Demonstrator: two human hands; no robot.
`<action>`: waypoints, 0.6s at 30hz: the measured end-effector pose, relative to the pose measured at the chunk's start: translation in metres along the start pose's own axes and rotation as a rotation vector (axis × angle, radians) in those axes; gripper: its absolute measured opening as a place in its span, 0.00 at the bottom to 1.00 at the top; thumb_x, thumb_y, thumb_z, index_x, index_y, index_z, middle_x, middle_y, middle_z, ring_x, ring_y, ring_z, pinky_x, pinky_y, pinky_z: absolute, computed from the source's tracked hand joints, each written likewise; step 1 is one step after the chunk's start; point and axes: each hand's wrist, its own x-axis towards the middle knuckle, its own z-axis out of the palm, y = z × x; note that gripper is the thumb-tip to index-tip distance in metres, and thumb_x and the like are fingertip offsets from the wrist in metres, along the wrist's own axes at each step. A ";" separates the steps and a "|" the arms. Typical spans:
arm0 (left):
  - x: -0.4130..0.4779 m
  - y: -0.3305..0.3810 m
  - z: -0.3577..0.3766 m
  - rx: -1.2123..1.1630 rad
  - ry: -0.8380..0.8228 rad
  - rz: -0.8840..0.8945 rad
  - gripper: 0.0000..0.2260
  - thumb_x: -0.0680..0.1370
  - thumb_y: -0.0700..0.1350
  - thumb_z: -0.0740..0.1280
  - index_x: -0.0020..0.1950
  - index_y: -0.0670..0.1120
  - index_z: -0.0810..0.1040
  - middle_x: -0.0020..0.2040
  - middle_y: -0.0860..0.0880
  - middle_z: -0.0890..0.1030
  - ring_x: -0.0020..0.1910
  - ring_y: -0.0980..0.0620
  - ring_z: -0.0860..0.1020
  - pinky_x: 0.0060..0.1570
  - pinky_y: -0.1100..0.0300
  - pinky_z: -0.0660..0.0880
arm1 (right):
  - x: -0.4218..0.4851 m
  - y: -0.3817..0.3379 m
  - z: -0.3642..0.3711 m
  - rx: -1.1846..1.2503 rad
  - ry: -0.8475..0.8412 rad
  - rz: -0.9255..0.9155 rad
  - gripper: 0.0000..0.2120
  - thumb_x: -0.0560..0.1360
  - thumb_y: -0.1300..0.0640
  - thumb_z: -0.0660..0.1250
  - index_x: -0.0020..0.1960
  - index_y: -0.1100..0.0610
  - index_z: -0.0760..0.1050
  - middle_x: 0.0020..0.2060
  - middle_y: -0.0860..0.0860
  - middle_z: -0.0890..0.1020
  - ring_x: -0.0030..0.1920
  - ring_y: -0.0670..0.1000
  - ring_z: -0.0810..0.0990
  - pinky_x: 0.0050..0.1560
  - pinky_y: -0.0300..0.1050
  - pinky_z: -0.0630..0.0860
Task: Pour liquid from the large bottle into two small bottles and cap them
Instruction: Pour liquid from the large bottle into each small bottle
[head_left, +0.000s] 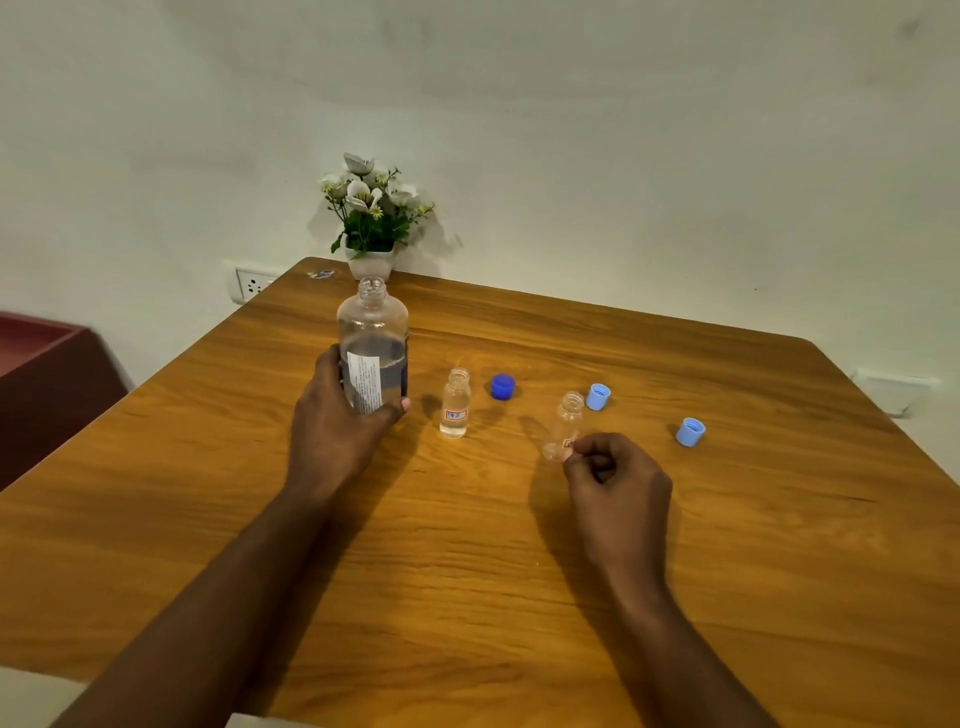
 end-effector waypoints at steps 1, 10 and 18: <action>0.000 0.000 0.000 0.001 0.001 0.000 0.41 0.66 0.53 0.77 0.73 0.51 0.60 0.70 0.48 0.71 0.67 0.48 0.70 0.61 0.49 0.72 | 0.003 0.002 -0.001 -0.013 0.025 0.026 0.06 0.71 0.63 0.72 0.44 0.54 0.79 0.32 0.44 0.80 0.33 0.43 0.79 0.37 0.42 0.75; -0.001 -0.001 0.000 -0.009 -0.003 0.006 0.41 0.66 0.54 0.77 0.73 0.50 0.60 0.69 0.48 0.71 0.66 0.48 0.71 0.62 0.46 0.73 | 0.012 0.006 0.009 -0.191 -0.069 0.051 0.29 0.68 0.53 0.75 0.68 0.54 0.72 0.58 0.48 0.81 0.56 0.54 0.80 0.55 0.52 0.77; -0.001 0.000 0.000 -0.016 -0.005 0.005 0.40 0.66 0.53 0.77 0.73 0.50 0.60 0.69 0.48 0.71 0.67 0.47 0.71 0.62 0.46 0.72 | 0.016 -0.003 0.011 -0.340 -0.116 0.023 0.15 0.70 0.51 0.75 0.55 0.50 0.79 0.48 0.47 0.84 0.50 0.52 0.81 0.43 0.45 0.74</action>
